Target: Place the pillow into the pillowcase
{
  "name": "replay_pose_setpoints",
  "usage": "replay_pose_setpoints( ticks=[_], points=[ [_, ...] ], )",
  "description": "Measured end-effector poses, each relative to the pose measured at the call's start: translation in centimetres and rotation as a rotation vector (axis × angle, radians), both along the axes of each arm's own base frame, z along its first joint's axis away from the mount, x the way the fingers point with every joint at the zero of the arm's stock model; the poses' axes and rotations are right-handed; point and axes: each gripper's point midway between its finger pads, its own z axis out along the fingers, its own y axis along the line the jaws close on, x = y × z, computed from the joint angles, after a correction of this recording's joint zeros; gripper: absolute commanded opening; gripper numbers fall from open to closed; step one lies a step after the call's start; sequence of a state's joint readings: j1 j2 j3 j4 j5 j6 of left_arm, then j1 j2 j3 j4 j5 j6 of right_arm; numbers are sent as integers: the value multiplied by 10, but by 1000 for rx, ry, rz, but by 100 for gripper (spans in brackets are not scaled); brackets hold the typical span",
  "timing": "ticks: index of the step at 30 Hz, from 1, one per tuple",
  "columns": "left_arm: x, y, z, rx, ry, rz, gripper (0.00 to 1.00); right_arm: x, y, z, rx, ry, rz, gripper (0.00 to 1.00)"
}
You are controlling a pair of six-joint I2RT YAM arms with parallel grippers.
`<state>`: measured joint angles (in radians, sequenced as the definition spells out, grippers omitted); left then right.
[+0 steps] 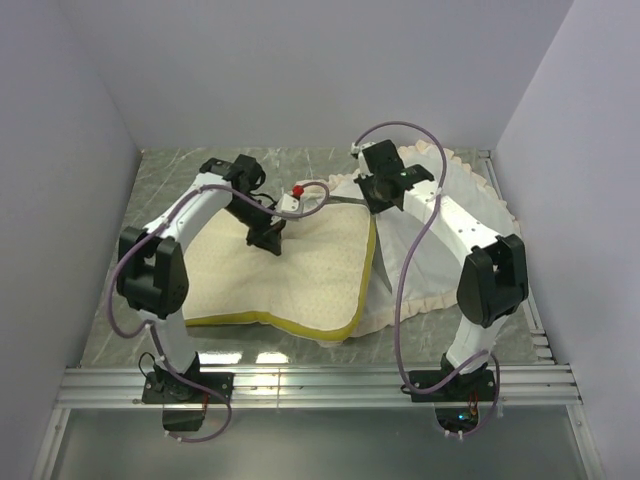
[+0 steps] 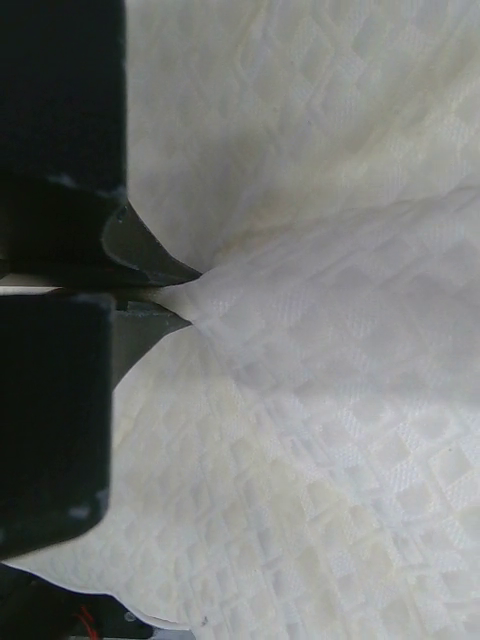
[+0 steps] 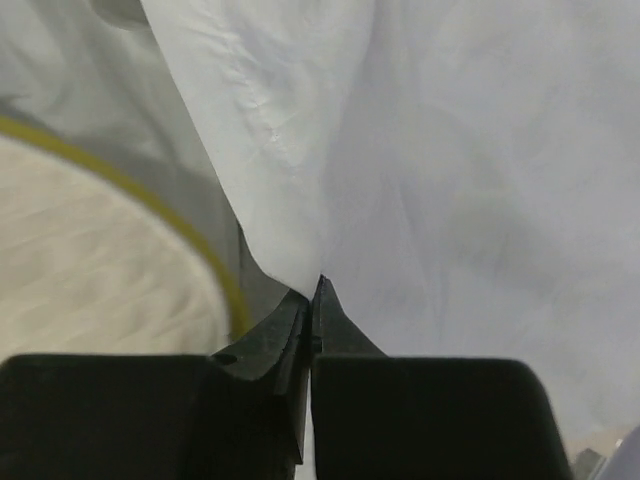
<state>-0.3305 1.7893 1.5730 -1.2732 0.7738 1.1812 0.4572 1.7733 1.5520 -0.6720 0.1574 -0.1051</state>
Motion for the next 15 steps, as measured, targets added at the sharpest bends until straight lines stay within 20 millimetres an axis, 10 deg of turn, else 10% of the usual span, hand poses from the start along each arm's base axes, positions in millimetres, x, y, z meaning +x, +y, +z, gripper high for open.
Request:
replay_pose_setpoints(
  ticks=[8,15],
  points=[
    [33,-25,-42,4,101,89,0,-13,1,-2,147,97,-2,0],
    [70,-49,-35,-64,135,228,0,-33,4,3,236,136,34,0]
  ],
)
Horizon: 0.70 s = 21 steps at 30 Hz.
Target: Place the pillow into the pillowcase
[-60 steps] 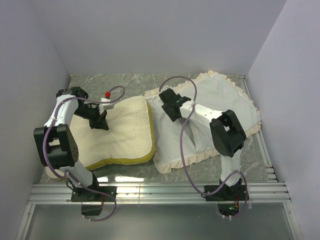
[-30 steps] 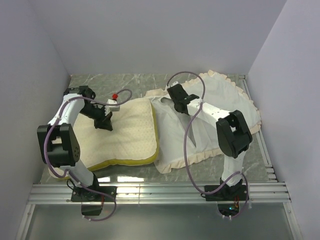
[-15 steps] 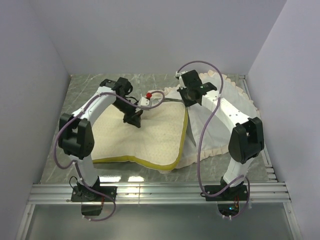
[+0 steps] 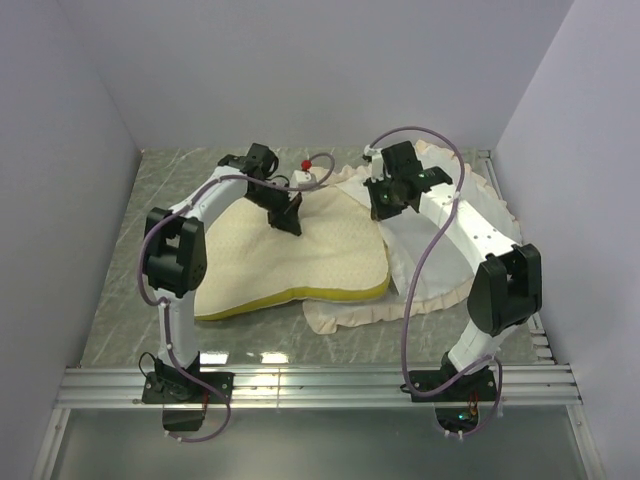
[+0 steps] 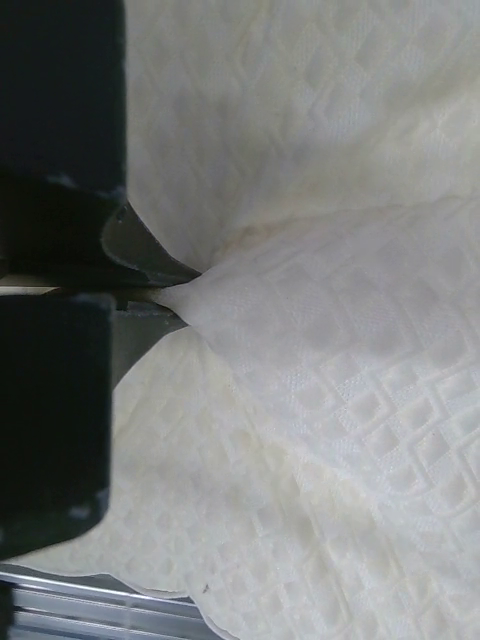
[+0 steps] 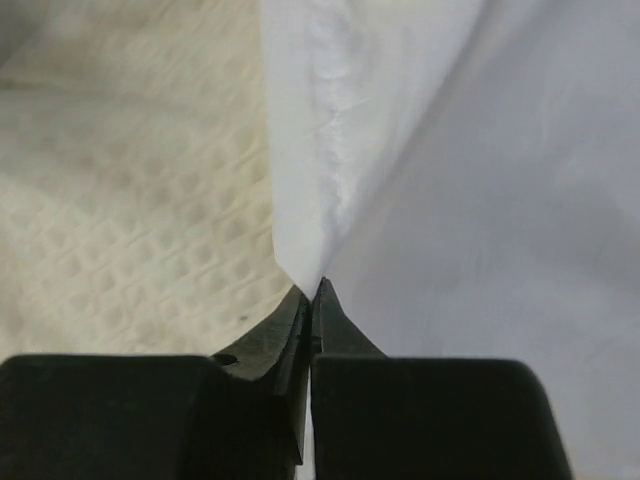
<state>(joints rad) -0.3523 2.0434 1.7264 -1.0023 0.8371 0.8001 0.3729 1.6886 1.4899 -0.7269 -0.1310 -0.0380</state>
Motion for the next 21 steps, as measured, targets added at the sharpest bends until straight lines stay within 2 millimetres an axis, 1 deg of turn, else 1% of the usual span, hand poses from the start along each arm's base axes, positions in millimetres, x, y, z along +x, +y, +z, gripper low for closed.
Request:
replay_pose_setpoints(
  ticks=[3,6,9,12,13,14,15,16,17,18,19,21],
  points=[
    [18,-11,12,-41,-11,80,0,-5,5,-1,27,16,26,0],
    [36,-20,14,-54,-20,173,0,-6,9,-1,43,22,39,0],
    [53,-23,1,-17,-54,303,0,-5,11,0,49,24,43,0],
    [64,-26,-11,23,-63,418,0,0,13,3,54,21,39,0],
    [67,-27,-15,34,-65,456,2,3,14,4,56,20,35,0],
    [69,-27,-18,39,-63,488,22,7,15,5,57,20,31,4],
    [70,-27,-21,38,-61,507,32,9,16,5,56,19,25,15],
    [71,-28,-24,33,-54,524,40,11,16,4,55,23,17,20],
    [71,-28,-26,23,-43,534,53,12,15,1,46,27,11,25],
    [70,-29,-25,7,-37,526,59,11,12,-2,34,37,3,42],
    [68,-29,-24,-17,-27,509,66,10,8,-5,26,49,-11,49],
    [60,-27,-17,-50,-27,466,69,5,1,-11,16,67,-22,58]
  ],
)
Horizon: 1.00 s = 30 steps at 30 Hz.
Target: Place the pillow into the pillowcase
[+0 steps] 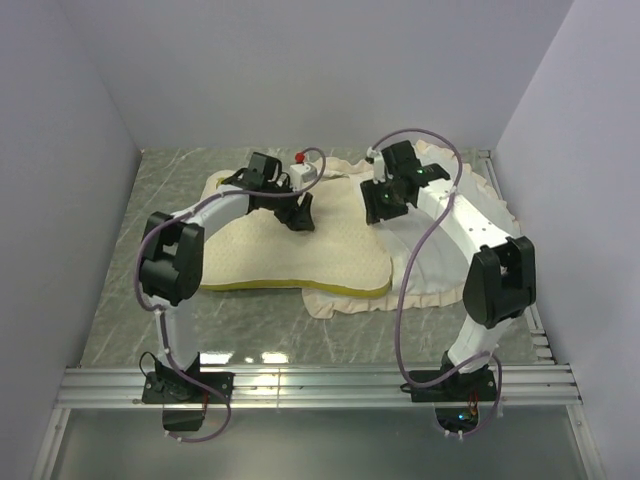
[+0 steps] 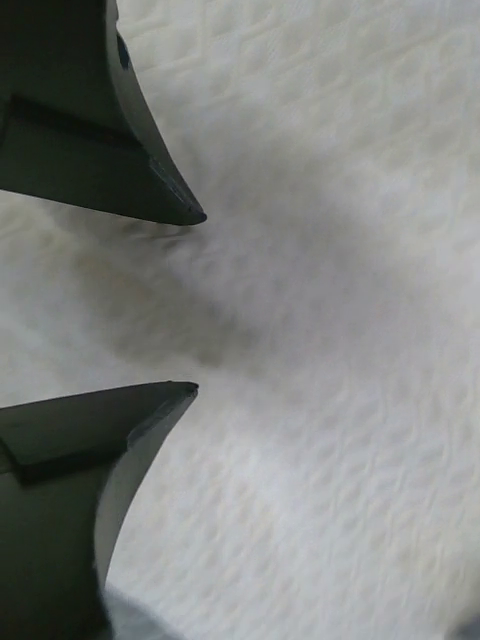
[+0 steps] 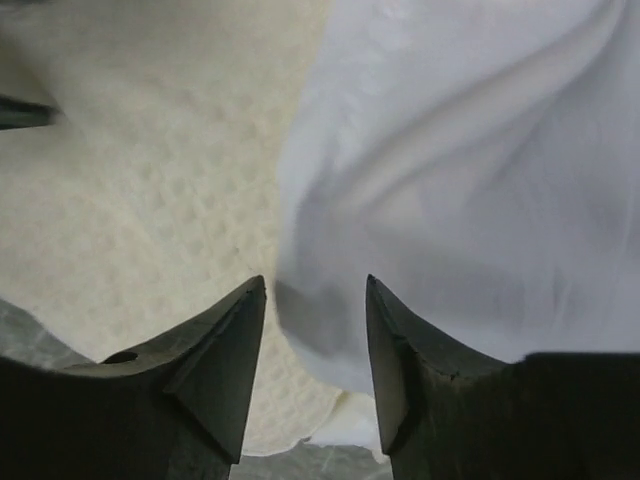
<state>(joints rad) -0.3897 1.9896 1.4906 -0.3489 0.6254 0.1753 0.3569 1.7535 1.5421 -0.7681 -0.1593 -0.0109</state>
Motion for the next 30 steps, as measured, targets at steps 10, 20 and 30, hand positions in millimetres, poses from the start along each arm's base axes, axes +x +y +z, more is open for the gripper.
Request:
replay_pose_setpoints(
  ticks=[10,20,30],
  points=[
    [-77,-17,93,-17,-334,-421,99,-59,-64,-22,-35,131,-100,57],
    [-140,-65,23,60,-330,-655,99,-86,-60,-61,-28,237,-89,52],
    [-132,-67,11,64,-367,-654,99,-83,-69,-97,-56,265,-157,46]
  ],
)
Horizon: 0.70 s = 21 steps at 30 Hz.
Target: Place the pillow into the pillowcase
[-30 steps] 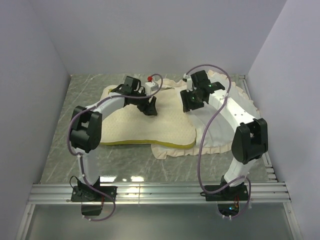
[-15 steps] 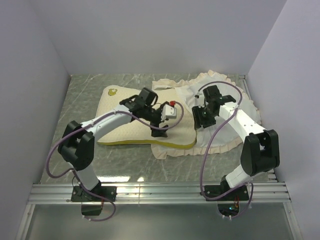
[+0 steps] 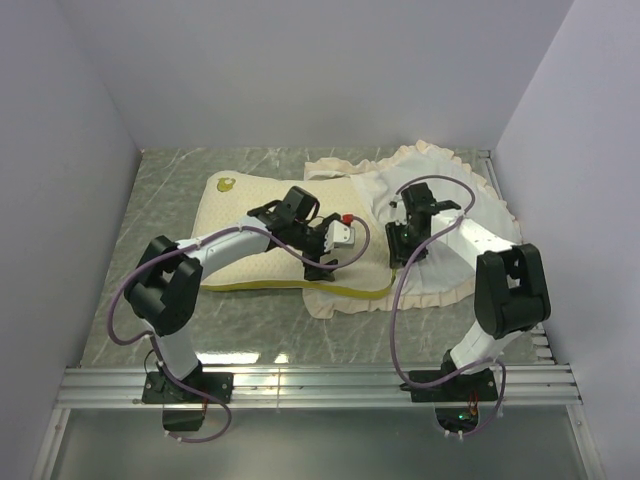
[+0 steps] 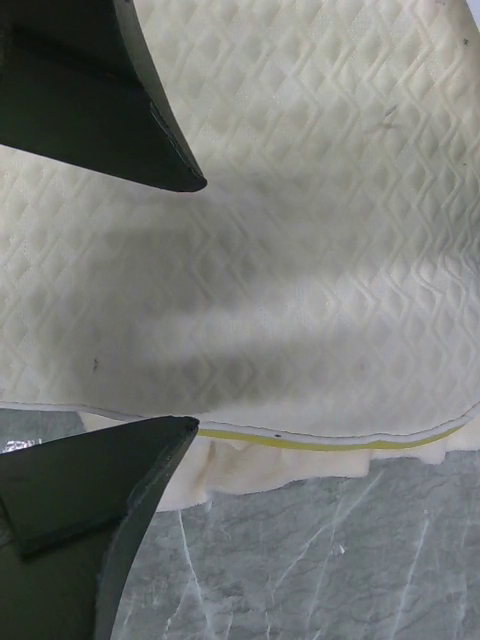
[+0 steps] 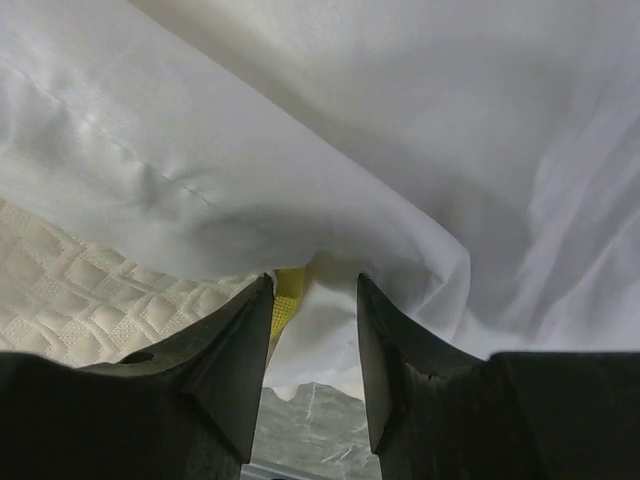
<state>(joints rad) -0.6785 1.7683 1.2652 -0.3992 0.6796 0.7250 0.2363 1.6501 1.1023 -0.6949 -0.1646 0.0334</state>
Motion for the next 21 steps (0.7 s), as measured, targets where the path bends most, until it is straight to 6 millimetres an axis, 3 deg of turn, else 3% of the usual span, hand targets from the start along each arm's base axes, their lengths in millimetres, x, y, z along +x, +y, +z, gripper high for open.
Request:
replay_pose_setpoints(
  ticks=[10,18,19,21],
  points=[
    [-1,1,-15,23,5,-29,93,-18,-23,-7,-35,14,-4,45],
    [-1,1,-15,22,2,-32,99,-23,-19,-18,-19,61,0,52],
    [-1,1,-15,22,2,-32,99,-25,-17,-23,-5,86,-4,47],
    [-1,1,-15,22,0,-31,99,-26,-14,-27,6,105,-6,28]
  ],
)
